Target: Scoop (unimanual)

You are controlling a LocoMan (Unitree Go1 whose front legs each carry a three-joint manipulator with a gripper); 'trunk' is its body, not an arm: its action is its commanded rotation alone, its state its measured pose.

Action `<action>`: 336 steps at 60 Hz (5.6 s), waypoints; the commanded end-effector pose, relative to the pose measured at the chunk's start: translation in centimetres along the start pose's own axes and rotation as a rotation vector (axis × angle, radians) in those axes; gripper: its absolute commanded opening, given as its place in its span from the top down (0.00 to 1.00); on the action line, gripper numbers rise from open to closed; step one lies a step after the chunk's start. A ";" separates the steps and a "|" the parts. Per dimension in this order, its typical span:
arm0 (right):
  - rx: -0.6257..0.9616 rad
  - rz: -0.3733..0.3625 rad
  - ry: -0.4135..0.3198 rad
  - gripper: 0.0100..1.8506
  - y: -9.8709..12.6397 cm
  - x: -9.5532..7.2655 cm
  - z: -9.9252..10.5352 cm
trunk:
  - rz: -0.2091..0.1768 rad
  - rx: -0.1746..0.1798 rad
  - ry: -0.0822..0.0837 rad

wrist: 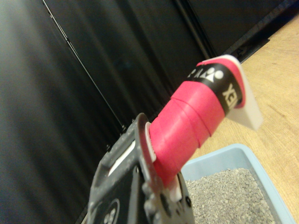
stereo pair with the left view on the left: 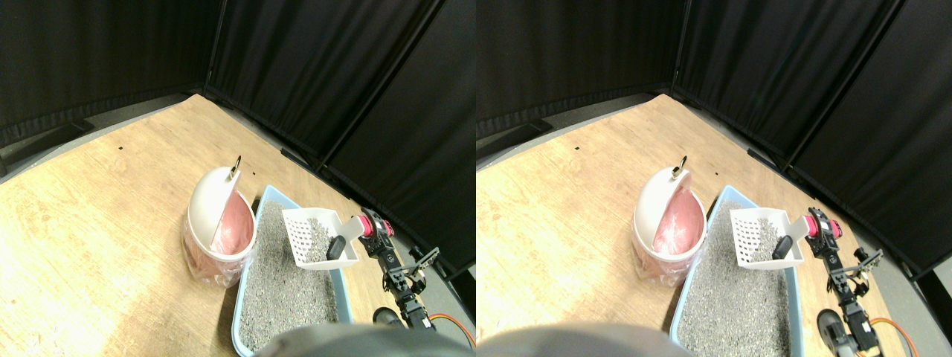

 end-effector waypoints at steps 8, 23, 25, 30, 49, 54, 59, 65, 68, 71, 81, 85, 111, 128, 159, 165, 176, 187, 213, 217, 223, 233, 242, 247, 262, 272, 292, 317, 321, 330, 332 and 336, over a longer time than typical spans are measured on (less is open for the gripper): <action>-0.046 0.053 -0.060 0.97 0.8 0.8 1.2 | 0.051 -0.018 0.004; -0.022 0.079 -0.044 0.97 1.5 1.9 1.3 | 0.086 -0.043 0.001; -0.011 0.088 -0.044 0.97 1.6 2.0 1.2 | 0.091 -0.046 0.000; -0.006 0.090 -0.038 0.97 1.7 2.3 1.1 | 0.101 -0.051 0.000; 0.011 0.089 -0.030 0.97 1.9 2.4 0.8 | 0.113 -0.056 -0.001; 0.011 0.089 -0.030 0.97 1.9 2.4 0.8 | 0.113 -0.056 -0.001; 0.011 0.089 -0.030 0.97 1.9 2.4 0.8 | 0.113 -0.056 -0.001; 0.011 0.089 -0.030 0.97 1.9 2.4 0.8 | 0.113 -0.056 -0.001; 0.011 0.089 -0.030 0.97 1.9 2.4 0.8 | 0.113 -0.056 -0.001; 0.011 0.089 -0.030 0.97 1.9 2.4 0.8 | 0.113 -0.056 -0.001; 0.011 0.089 -0.030 0.97 1.9 2.4 0.8 | 0.113 -0.056 -0.001; -0.130 0.250 0.019 0.97 5.0 5.1 0.9 | 0.168 -0.095 -0.015; -0.169 0.322 0.022 0.97 7.0 5.0 1.5 | 0.172 -0.103 -0.019; -0.179 0.322 0.035 0.97 7.4 5.4 1.4 | 0.174 -0.108 -0.020; -0.239 0.313 0.175 0.97 8.8 5.9 1.8 | 0.184 -0.120 -0.026; -0.253 0.330 0.194 0.97 9.1 5.8 2.0 | 0.182 -0.122 -0.027; -0.297 0.345 0.195 0.97 9.5 5.7 2.0 | 0.182 -0.127 -0.026; -0.302 0.324 0.230 0.97 9.8 5.2 1.5 | 0.186 -0.134 -0.029; -0.336 0.297 0.299 0.97 10.4 5.8 2.0 | 0.191 -0.145 -0.033; -0.333 0.302 0.296 0.97 10.3 5.8 2.1 | 0.189 -0.143 -0.032; -0.339 0.283 0.298 0.97 10.2 5.8 2.3 | 0.184 -0.141 -0.029; -0.328 0.301 0.272 0.97 9.7 5.8 2.2 | 0.176 -0.134 -0.027; -0.375 0.276 0.295 0.97 10.1 5.5 2.3 | 0.171 -0.135 -0.024; -0.408 0.303 0.306 0.93 10.3 5.8 2.2 | 0.172 -0.137 -0.026; -0.421 0.295 0.324 0.92 10.6 6.2 2.1 | 0.179 -0.147 -0.024; -0.458 0.297 0.317 0.97 10.5 6.4 1.9 | 0.177 -0.148 -0.024; -0.401 0.262 0.302 0.97 9.7 6.4 2.0 | 0.158 -0.130 -0.017; -0.183 0.181 0.162 0.97 5.5 4.6 1.9 | 0.078 -0.056 -0.006; -0.150 0.142 0.132 0.97 4.6 4.2 1.8 | 0.059 -0.039 -0.004; -0.083 0.060 0.072 0.97 2.2 2.7 1.6 | 0.017 -0.002 0.007; -0.072 0.031 0.064 0.97 1.7 2.3 1.5 | 0.008 0.006 0.009; -0.062 0.006 0.041 0.97 0.5 1.5 1.3 | -0.010 0.022 0.013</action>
